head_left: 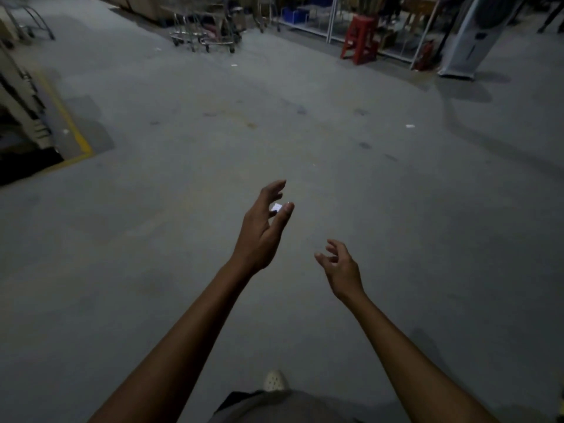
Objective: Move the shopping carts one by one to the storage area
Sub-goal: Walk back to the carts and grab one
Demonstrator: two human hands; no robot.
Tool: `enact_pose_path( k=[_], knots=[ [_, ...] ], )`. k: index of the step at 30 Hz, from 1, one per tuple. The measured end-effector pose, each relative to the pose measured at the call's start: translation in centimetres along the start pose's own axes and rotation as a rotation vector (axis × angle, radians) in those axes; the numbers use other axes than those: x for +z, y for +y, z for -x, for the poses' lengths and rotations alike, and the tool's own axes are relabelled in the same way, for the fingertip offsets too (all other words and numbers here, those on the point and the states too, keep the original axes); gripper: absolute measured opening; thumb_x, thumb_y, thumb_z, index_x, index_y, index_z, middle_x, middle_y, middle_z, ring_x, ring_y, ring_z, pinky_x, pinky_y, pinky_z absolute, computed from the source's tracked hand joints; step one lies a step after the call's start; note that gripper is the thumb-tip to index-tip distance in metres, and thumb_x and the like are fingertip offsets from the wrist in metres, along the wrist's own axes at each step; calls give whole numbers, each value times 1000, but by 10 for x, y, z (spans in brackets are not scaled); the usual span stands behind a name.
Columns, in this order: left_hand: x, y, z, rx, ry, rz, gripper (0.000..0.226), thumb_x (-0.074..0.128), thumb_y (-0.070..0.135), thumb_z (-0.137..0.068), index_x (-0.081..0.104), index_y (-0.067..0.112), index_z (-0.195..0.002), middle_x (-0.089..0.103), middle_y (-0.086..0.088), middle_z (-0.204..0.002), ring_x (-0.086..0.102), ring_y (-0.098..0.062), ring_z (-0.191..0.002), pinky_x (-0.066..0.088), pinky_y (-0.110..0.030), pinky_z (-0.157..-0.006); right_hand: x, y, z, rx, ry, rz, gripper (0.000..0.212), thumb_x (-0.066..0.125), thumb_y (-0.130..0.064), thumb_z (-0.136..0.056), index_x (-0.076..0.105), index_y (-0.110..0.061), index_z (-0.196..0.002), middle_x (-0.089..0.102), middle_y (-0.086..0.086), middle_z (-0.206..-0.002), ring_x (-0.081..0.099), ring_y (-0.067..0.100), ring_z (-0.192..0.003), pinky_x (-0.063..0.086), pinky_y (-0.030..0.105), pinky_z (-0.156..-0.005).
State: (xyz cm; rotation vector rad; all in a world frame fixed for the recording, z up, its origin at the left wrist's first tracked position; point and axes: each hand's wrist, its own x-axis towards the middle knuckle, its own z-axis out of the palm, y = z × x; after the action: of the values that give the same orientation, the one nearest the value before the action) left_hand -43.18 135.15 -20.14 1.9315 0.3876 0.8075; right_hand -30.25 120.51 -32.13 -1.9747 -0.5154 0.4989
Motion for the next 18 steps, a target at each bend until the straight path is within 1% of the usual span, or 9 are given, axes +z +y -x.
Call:
enact_pose_path(
  k=[2,4,6,7,9,10,12,15,18],
  knots=[
    [1,-37,-43,-124,-41,-24,64,44,61,-91,43,25,-144,51,12,-138,51,-1,-123,41,-8,-90,3,-43,-49,-72,12,-59,53,67,-37,-93,49,-20,-140,58,2,-136,59,18,-112,48,33,-93],
    [4,-73,-77,-252,-90,-40,63,45,60,-92,42,25,-144,49,15,-136,50,-2,-122,37,-6,-86,3,-87,-90,-146,24,-127,61,65,-48,-86,49,-24,-139,58,-3,-134,59,13,-111,52,38,-96],
    [7,-114,-109,-355,-123,-57,54,47,54,-97,44,24,-142,50,13,-134,51,-7,-122,36,-8,-85,1,-132,-131,-239,31,-200,69,60,-58,-79,49,-26,-139,58,-6,-134,59,7,-112,54,42,-95],
    [9,-135,-125,-410,-139,-68,50,48,51,-100,45,23,-141,52,9,-137,52,-9,-122,38,-12,-86,0,-152,-151,-287,31,-233,71,59,-60,-78,48,-28,-140,58,-7,-135,59,6,-113,55,43,-95],
    [12,-176,-159,-513,-193,-101,50,46,50,-101,45,21,-142,54,-1,-142,51,-8,-118,37,-22,-91,-2,-186,-192,-381,26,-292,66,57,-58,-80,46,-31,-139,57,-8,-136,59,5,-115,56,44,-93],
    [15,-197,-176,-558,-223,-113,52,45,51,-100,45,21,-142,53,-4,-144,51,-9,-117,36,-24,-93,-4,-200,-213,-426,26,-319,63,57,-56,-82,45,-32,-139,57,-9,-137,59,6,-116,56,45,-92],
    [20,-237,-215,-624,-267,-128,55,43,54,-100,45,20,-143,52,-6,-145,50,-10,-117,36,-26,-94,-5,-221,-258,-508,28,-352,61,56,-51,-86,43,-29,-141,56,-7,-139,59,10,-118,57,46,-91],
    [27,-292,-287,-679,-301,-158,56,42,55,-100,44,20,-144,51,-6,-145,49,-10,-116,35,-26,-94,-1,-242,-338,-601,27,-370,65,55,-48,-88,40,-21,-145,55,-3,-142,59,13,-120,57,43,-89],
    [32,-330,-375,-719,-274,-165,59,42,58,-99,44,20,-144,50,-8,-146,50,-13,-117,36,-27,-94,9,-257,-438,-599,1,-351,67,55,-47,-87,39,-19,-146,55,-2,-142,58,12,-120,56,37,-88]
  ],
)
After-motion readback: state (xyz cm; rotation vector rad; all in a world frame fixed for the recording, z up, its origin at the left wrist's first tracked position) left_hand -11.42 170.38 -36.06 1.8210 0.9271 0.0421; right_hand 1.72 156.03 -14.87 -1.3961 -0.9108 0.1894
